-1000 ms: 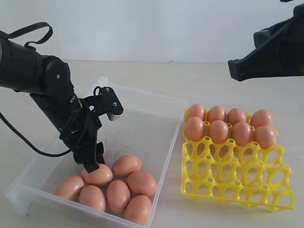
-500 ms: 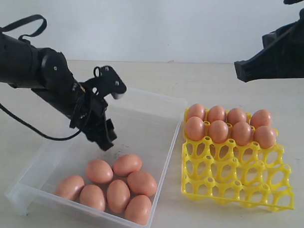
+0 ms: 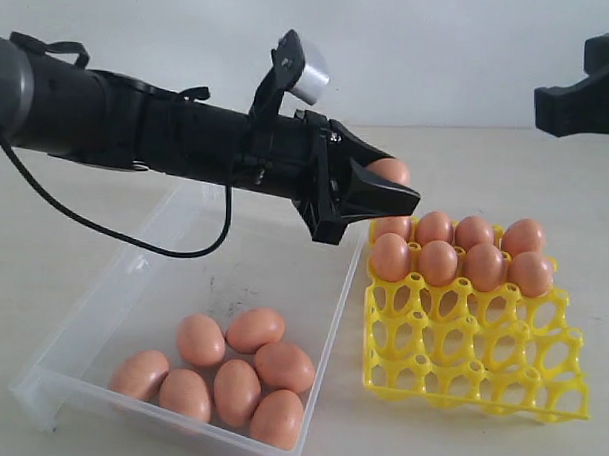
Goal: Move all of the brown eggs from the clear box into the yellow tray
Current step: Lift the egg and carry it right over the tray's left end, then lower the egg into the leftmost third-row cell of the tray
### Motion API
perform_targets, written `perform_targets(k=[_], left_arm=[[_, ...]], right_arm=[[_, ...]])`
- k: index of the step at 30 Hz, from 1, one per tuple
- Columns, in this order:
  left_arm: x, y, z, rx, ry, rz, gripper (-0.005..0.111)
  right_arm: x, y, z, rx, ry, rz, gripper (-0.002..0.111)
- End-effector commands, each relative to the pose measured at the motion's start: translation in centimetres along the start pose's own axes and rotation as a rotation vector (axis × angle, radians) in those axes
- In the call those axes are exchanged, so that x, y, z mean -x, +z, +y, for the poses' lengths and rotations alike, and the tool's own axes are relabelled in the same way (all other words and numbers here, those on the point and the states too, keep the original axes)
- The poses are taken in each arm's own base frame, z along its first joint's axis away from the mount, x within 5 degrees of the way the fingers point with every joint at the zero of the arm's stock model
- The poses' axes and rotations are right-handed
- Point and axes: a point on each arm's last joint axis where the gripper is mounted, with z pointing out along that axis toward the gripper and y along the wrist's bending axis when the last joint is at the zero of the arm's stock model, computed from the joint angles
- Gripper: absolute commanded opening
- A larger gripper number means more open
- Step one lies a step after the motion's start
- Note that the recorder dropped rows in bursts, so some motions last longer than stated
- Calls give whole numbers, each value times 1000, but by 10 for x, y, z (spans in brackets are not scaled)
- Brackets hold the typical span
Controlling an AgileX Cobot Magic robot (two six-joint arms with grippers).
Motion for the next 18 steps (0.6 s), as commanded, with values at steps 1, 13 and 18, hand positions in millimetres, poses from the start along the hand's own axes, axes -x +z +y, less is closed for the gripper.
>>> perform_targets(k=[1,13,18], left_arm=[[-23,18,10,-40,-45,1,4],[-64,51,23,-233,-120,-75,4],[-73,54,25,-245,-139,-71,4]], right_arm=[[5,-14,-6,22,30,-55,0],[5,-14,-5,29,20,-60,0],[5,-14,-5,33,13,-62,0]])
